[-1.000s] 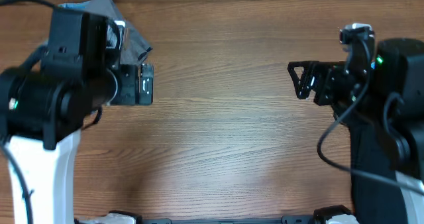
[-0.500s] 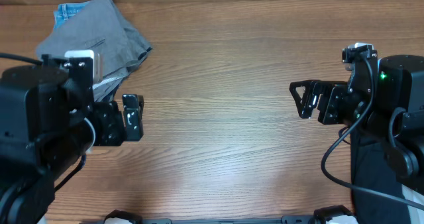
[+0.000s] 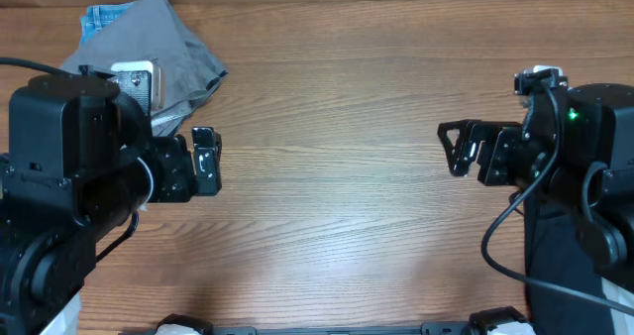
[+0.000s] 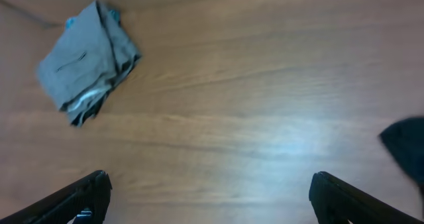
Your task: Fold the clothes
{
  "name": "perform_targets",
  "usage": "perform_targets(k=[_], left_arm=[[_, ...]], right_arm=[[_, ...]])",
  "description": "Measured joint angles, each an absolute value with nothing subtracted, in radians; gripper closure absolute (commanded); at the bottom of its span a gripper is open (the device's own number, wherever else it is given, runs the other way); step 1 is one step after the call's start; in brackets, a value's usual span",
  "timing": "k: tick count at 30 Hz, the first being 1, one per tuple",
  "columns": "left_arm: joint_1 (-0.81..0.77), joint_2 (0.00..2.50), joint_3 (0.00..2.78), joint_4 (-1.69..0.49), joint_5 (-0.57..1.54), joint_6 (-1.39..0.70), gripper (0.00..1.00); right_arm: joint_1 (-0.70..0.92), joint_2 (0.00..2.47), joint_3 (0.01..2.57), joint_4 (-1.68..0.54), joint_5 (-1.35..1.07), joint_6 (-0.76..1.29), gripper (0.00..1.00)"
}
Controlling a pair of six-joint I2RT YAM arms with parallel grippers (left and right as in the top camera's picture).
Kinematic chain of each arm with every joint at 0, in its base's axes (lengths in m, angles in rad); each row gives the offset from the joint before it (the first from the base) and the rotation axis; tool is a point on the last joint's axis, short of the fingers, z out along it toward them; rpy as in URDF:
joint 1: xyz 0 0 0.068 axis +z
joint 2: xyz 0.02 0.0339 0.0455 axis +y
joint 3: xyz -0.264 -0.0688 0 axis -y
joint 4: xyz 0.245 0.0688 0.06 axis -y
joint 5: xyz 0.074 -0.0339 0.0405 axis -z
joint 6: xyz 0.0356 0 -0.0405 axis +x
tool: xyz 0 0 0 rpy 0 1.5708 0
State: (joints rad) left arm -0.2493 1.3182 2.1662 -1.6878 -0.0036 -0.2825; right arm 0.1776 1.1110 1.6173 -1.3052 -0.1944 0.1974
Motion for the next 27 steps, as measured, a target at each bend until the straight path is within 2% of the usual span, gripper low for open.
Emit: perform_targets(k=[6, 11, 17, 27], left_arm=[[-0.249, 1.333, 2.166, -1.688, -0.003, -0.282, 0.00], [-0.249, 1.344, 2.166, -1.688, 0.000, -0.282, 0.00], [-0.249, 1.349, 2.166, -1.687, 0.004, -0.282, 0.00], [-0.249, 1.349, 2.166, -1.688, 0.004, -0.282, 0.00]], right_arm=[[0.178, 1.031, 1.613, -1.106, -0.160, 0.053, 0.00], [0.177, 0.866, 1.487, -0.827, -0.142, -0.031, 0.00], [0.167, 0.642, 1.140, -0.592, -0.102, -0.063, 0.00], [0.158, 0.294, 0.586, -0.511, -0.078, -0.075, 0.00]])
